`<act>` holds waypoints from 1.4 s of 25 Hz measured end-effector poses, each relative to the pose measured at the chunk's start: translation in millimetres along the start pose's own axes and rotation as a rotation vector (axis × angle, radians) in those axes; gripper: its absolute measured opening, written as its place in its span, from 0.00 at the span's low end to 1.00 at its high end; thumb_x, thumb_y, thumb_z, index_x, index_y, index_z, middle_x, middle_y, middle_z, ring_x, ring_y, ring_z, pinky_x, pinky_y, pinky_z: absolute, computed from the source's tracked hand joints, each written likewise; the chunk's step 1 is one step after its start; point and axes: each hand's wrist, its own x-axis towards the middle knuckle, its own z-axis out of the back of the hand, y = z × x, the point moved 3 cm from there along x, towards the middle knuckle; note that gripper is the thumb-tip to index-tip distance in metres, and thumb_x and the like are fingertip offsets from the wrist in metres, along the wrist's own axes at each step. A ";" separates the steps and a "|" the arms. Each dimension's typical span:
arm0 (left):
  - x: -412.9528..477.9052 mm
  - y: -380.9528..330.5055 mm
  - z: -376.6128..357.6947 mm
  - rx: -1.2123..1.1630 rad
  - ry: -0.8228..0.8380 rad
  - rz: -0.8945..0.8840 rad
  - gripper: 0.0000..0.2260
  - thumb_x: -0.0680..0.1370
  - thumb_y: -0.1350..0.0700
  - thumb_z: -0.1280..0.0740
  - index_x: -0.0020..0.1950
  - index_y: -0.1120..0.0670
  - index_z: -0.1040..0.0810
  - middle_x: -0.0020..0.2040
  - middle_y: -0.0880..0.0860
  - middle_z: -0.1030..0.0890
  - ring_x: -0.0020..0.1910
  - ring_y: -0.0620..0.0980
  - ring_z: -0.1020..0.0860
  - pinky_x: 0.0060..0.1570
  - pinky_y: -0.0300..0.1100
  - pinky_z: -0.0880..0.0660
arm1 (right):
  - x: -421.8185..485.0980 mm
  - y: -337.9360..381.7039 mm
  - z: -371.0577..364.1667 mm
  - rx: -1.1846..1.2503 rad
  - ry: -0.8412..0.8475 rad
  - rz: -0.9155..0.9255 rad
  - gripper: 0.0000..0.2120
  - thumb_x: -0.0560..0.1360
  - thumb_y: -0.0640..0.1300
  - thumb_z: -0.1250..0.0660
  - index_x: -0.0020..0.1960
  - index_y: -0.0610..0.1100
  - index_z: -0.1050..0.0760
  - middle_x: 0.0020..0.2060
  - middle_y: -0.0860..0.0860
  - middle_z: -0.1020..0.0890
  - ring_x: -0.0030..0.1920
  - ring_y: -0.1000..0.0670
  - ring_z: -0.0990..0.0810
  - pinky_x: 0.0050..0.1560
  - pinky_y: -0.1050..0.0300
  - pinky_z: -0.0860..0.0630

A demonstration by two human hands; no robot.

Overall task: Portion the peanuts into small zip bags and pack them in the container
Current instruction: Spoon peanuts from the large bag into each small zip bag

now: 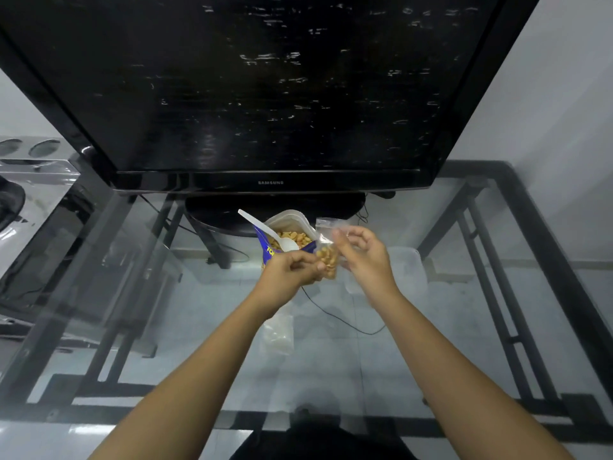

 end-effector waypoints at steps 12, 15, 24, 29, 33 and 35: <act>-23.3 103.3 -59.3 0.035 0.108 0.352 0.03 0.75 0.61 0.32 0.47 0.57 0.19 0.37 0.52 0.20 0.34 0.44 0.23 0.39 0.33 0.24 | -35.4 -114.3 81.0 -0.252 -0.099 -0.241 0.06 0.72 0.42 0.30 0.48 0.41 0.19 0.41 0.46 0.16 0.38 0.52 0.18 0.47 0.57 0.20; -26.0 122.5 -74.6 0.181 0.036 0.307 0.03 0.73 0.61 0.29 0.45 0.58 0.21 0.32 0.54 0.21 0.33 0.49 0.22 0.38 0.36 0.20 | -39.0 -138.4 91.0 -0.386 -0.149 -0.256 0.07 0.71 0.43 0.29 0.48 0.44 0.22 0.38 0.48 0.17 0.39 0.49 0.18 0.48 0.56 0.21; -36.5 132.4 -90.2 0.509 -0.031 0.123 0.13 0.75 0.59 0.32 0.58 0.58 0.26 0.39 0.53 0.20 0.40 0.52 0.20 0.44 0.41 0.23 | -48.4 -162.1 87.3 -0.492 -0.094 -0.173 0.13 0.72 0.40 0.30 0.56 0.43 0.24 0.41 0.51 0.19 0.42 0.55 0.21 0.44 0.72 0.29; -33.9 132.7 -103.6 0.514 -0.065 0.080 0.13 0.75 0.60 0.33 0.60 0.59 0.25 0.40 0.55 0.19 0.41 0.51 0.20 0.49 0.42 0.22 | -42.6 -157.3 90.0 -0.521 -0.157 -0.127 0.10 0.73 0.39 0.31 0.54 0.41 0.23 0.44 0.47 0.17 0.42 0.54 0.21 0.47 0.66 0.24; -31.7 125.5 -99.9 0.609 -0.104 0.010 0.16 0.76 0.56 0.33 0.62 0.60 0.25 0.44 0.57 0.17 0.44 0.53 0.19 0.49 0.41 0.24 | -42.7 -150.9 89.4 -0.615 -0.143 -0.088 0.10 0.74 0.42 0.32 0.54 0.41 0.23 0.46 0.49 0.20 0.43 0.53 0.22 0.46 0.63 0.25; -32.6 119.2 -81.3 0.626 -0.158 -0.024 0.16 0.76 0.56 0.33 0.61 0.61 0.25 0.44 0.58 0.17 0.43 0.54 0.19 0.48 0.40 0.25 | -44.9 -144.7 82.9 -0.668 -0.134 0.008 0.09 0.74 0.42 0.33 0.54 0.41 0.24 0.49 0.48 0.20 0.45 0.53 0.22 0.47 0.62 0.25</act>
